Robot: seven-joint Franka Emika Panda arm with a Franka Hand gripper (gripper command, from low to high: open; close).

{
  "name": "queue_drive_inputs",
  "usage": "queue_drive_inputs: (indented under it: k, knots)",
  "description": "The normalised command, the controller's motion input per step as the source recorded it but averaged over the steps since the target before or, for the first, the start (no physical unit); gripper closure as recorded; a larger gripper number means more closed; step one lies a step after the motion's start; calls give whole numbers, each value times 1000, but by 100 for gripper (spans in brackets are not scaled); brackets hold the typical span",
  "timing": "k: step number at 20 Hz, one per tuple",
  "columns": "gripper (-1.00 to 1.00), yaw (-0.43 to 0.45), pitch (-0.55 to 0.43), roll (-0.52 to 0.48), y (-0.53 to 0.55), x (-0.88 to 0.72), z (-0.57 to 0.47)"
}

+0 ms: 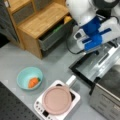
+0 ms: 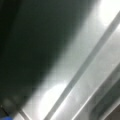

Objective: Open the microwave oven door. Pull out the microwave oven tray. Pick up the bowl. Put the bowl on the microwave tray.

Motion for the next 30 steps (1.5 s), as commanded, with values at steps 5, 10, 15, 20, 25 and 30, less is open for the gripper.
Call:
queue_drive_inputs:
  k: [5,10,15,20,25,30]
  knots:
    - [-100,-142,38,-494,-140,-42,274]
    - [-100,-131,70,-392,-203,52,268]
    - [-100,-112,114,-288,-221,173,124]
    - [-100,-93,176,-249,-310,319,102]
    - [-100,-26,220,-216,-321,492,144]
    - [-100,71,334,-210,-175,613,298]
